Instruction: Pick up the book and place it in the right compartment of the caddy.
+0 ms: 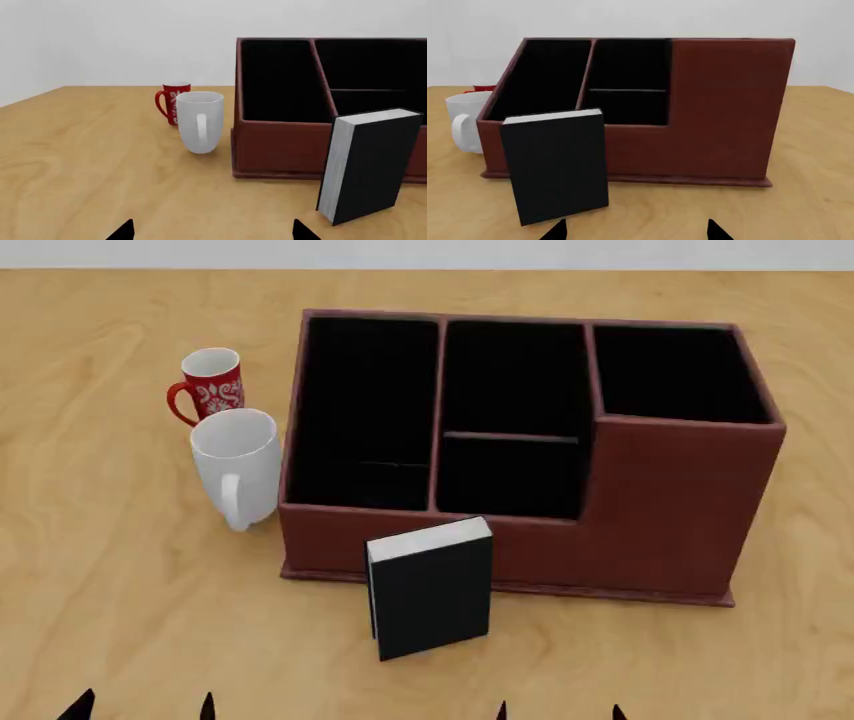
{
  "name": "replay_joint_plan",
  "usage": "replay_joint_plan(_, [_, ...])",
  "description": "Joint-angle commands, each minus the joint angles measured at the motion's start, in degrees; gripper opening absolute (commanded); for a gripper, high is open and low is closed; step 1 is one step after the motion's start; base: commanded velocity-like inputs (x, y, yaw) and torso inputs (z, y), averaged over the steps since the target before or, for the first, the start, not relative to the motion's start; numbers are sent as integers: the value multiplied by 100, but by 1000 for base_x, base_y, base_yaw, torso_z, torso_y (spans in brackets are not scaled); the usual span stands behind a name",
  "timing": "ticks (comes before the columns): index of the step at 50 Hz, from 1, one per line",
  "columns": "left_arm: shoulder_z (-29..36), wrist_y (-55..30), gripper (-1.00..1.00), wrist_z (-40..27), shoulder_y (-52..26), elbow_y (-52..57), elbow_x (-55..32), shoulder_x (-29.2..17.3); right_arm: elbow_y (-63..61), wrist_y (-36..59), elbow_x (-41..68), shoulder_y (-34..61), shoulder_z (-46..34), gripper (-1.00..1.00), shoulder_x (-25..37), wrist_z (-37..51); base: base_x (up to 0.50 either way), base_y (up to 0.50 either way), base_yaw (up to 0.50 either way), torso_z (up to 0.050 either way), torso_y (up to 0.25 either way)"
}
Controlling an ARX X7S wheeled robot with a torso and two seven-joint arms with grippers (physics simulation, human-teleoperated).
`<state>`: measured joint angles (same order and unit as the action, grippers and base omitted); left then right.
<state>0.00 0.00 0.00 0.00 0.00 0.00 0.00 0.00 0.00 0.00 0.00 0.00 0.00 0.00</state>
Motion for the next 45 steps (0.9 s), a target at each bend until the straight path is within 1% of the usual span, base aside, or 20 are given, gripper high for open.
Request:
replay_joint_plan(1, [314,9,100,-314,5,10,-268,-269,-24,6,71,-16,-97,100,71,97,0,0,0,0,0])
replay_joint_plan(2, [386,50,100,-358,33,5,-135,-310,10,-10,152,31,-144,100,99,83,0,0,0,0,0])
replay_joint_plan(4, [443,153,100,-321,202,214,-147,-371,79,-77,206,74,-254,100,137,89,0,0,0,0,0])
replay_joint_plan(6, [462,454,100,-253,353,360,-230,-422,167,-115,179,97,-351,100,172,131,0,0,0,10,0])
replay_joint_plan(7, [481,347,100,-289,340,404,-181,-438,71,-88,186,47,-378,100,188,157,0,0,0,50,0])
replay_joint_plan(11, [441,362,100,-315,365,505,-312,-470,-183,-110,172,-96,-431,100,256,288,0,0,0,50,0])
replay_joint_plan(14, [458,313,100,-331,357,666,-292,-542,-472,135,215,-107,-451,100,308,342,0,0,0,50,0])
replay_joint_plan(16, [369,53,100,-368,265,1035,-404,-588,-942,459,229,-76,-384,100,374,424,0,0,0,50,0])
replay_joint_plan(19, [332,-640,100,-460,-24,1696,-352,-719,-1927,1175,206,30,-243,100,525,548,0,0,0,50,0])
replay_joint_plan(20, [307,-713,100,-456,-87,1795,-405,-731,-2103,1310,260,68,-193,100,550,554,0,0,0,50,0])
replay_joint_plan(21, [247,-957,100,-460,-216,1984,-518,-743,-2498,1636,396,172,-66,100,598,558,0,0,0,50,0])
replay_joint_plan(24, [203,-1236,100,-488,-473,2163,-618,-768,-3051,2078,530,383,83,100,690,604,0,0,0,50,0])
replay_joint_plan(26, [201,-1361,100,-541,-629,2213,-596,-785,-3232,2195,526,479,98,100,765,610,0,0,0,50,0])
replay_joint_plan(30, [182,-1518,100,-578,-968,2117,-640,-803,-3382,2480,653,732,158,100,845,581,0,0,0,50,0])
replay_joint_plan(33, [293,-1474,100,-588,-1090,1964,-509,-855,-3300,2431,520,801,-9,100,901,581,0,0,0,50,0])
replay_joint_plan(36, [381,-1408,100,-584,-1071,1924,-421,-907,-3072,2206,418,783,-154,100,937,555,0,0,0,50,0])
replay_joint_plan(39, [495,-1252,100,-559,-1021,1799,-293,-983,-2906,2189,472,846,-172,100,934,532,0,0,0,50,0])
replay_joint_plan(43, [468,-1243,100,-589,-1049,1772,-333,-986,-2860,2138,425,837,-223,100,963,557,0,0,0,50,0])
replay_joint_plan(45, [473,-1289,100,-595,-1026,1841,-349,-996,-2877,2099,476,810,-196,100,973,545,0,-359,0,50,0])
